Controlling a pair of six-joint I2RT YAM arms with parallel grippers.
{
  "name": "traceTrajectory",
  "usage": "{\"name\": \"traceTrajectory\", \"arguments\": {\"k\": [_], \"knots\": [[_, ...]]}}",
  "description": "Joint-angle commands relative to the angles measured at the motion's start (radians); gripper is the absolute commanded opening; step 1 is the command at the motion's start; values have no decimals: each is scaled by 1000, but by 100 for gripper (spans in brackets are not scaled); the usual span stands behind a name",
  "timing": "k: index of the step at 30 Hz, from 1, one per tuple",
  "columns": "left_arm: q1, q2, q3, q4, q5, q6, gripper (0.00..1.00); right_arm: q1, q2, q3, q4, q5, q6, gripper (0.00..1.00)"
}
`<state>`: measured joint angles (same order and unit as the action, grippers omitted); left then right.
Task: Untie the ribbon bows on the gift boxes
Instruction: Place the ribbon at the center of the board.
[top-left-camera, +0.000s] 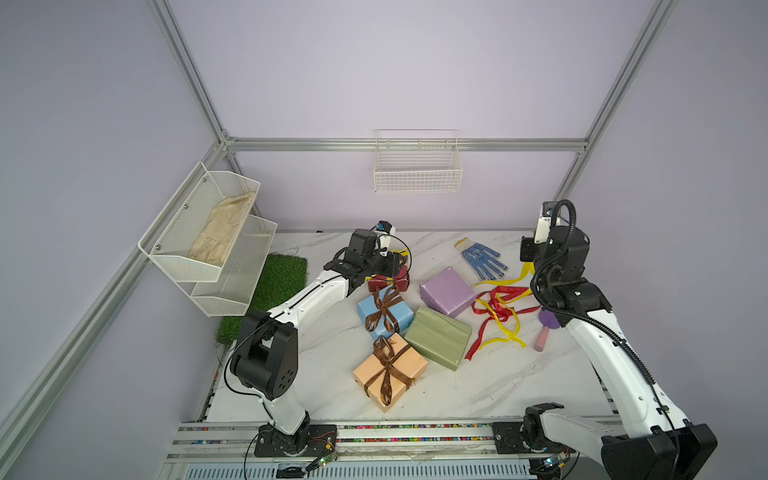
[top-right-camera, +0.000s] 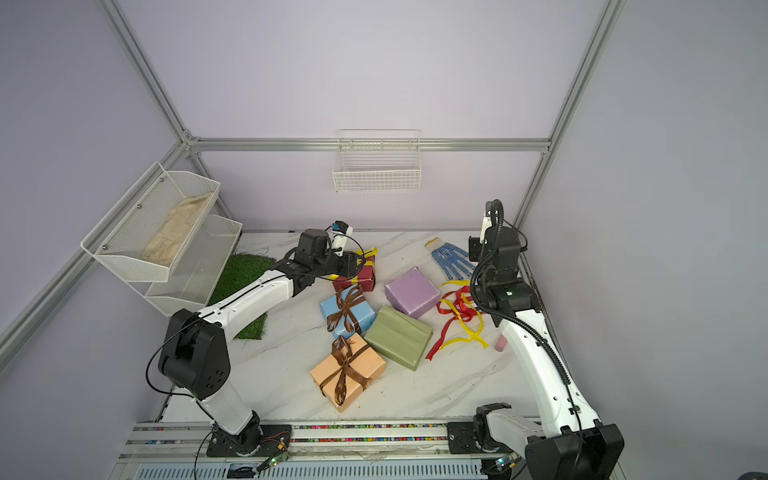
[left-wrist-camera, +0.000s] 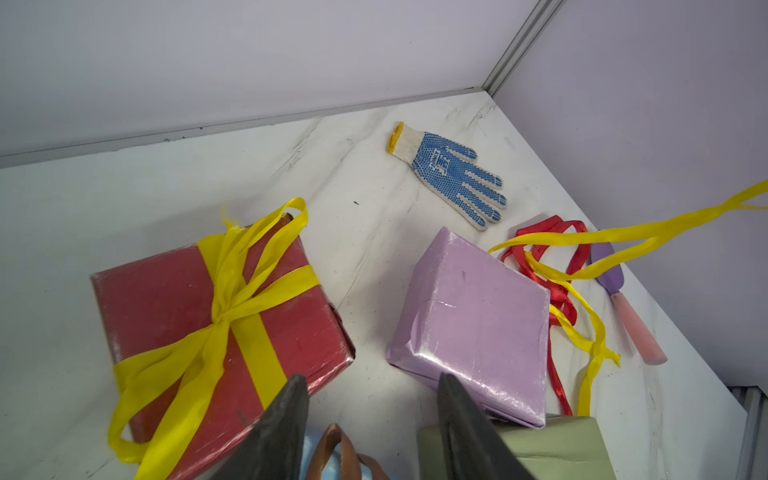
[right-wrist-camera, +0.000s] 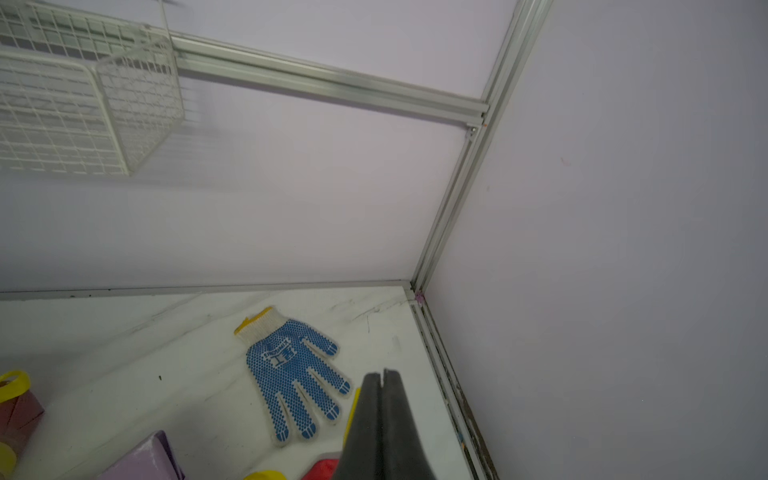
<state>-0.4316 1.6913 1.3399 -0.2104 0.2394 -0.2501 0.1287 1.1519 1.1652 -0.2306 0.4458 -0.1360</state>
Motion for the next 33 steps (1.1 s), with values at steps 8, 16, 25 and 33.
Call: {"name": "traceTrajectory", "arguments": {"k": [8, 16, 25, 33], "knots": [[52, -73, -97, -1, -32, 11, 56, -60, 129, -100, -56, -175, 203, 0], [73, -60, -95, -7, -28, 8, 56, -71, 213, -154, -115, -236, 248, 0], [103, -23, -73, -33, -27, 15, 57, -92, 363, -110, -185, -246, 248, 0], [129, -12, -69, -59, -27, 22, 57, -93, 526, -4, -276, -217, 223, 13]]}}
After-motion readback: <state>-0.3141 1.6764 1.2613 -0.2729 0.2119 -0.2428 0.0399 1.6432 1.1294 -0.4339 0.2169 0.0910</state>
